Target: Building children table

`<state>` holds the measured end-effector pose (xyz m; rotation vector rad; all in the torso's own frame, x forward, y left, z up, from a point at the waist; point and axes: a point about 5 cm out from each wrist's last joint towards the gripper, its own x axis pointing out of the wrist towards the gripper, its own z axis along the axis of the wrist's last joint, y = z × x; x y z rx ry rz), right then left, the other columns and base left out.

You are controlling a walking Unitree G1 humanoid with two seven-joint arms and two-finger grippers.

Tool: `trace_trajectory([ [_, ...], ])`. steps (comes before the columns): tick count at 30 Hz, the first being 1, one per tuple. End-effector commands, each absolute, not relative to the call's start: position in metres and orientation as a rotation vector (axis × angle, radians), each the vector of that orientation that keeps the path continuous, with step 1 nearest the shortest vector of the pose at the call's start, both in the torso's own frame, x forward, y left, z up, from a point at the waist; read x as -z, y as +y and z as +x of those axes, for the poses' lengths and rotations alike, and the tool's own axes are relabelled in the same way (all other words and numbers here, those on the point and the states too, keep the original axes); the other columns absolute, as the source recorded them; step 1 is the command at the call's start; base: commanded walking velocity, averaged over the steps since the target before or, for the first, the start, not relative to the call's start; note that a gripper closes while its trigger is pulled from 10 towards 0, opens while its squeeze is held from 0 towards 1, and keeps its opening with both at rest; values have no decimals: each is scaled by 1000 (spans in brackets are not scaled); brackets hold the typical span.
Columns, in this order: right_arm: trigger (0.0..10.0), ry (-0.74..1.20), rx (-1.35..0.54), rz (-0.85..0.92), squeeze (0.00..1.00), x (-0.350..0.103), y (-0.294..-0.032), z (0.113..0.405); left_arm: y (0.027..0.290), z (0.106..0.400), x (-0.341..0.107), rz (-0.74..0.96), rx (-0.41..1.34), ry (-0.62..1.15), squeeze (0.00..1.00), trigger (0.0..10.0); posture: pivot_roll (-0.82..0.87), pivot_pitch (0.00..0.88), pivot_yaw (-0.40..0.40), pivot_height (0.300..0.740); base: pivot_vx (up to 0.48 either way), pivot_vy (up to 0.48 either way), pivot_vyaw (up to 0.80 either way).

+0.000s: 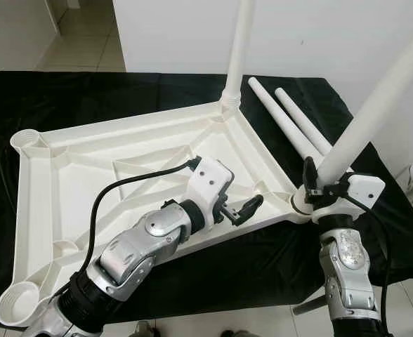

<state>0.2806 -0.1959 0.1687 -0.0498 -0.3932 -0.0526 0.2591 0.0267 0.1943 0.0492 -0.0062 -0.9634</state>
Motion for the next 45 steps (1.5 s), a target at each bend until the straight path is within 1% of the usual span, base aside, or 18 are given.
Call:
trace_trajectory([
  [1,10000,-302,21,-72,0,-148,-192,279,22,249,-197,61,1193,-7,0,10000,-8,141,-4,740,0,0,0],
  [5,10000,-301,-13,-99,0,-145,-187,275,22,249,-198,62,1187,-8,0,10000,-8,141,-4,740,0,0,0],
  [9,10000,-305,-34,-121,0,-140,-183,264,25,250,-200,58,1179,-10,0,10000,-2,146,-4,740,0,0,0],
  [13,10000,-310,-35,-154,0,-137,-183,256,26,250,-201,54,1177,-7,0,10000,-7,150,2,740,0,0,0],
  [16,10000,-306,-33,-146,0,-135,-185,253,27,251,-201,52,1181,-6,0,10000,-9,152,6,740,0,0,0],
  [20,10000,-312,-31,-185,0,-133,-187,251,27,251,-202,51,1181,-6,0,10000,-13,152,10,740,0,0,0],
  [24,10000,-313,-9,-136,0,-132,-189,253,27,251,-203,49,1187,-4,0,10000,-13,153,14,740,0,0,0],
  [26,10000,-299,16,-69,0,-130,-191,254,27,251,-203,48,1190,-2,0,10000,-13,153,14,740,0,0,0],
  [29,10000,-289,30,-48,0,-128,-191,254,27,251,-203,48,1189,-2,0,10000,-9,155,15,740,0,0,0],
  [30,10000,-271,52,-2,0,-126,-193,254,27,251,-203,49,1188,-3,0,10000,-9,155,15,740,0,0,0],
  [31,10000,-240,88,92,0,-120,-195,254,28,251,-204,50,1182,-4,0,10000,-6,153,13,740,0,0,0],
  [38,10000,-208,132,128,0,-115,-202,254,28,251,-205,48,1181,-4,0,10000,-5,149,13,740,0,0,0],
  [45,10000,-179,106,108,0,-115,-199,258,29,251,-204,47,1179,-3,0,10000,-6,148,12,740,0,0,0],
])
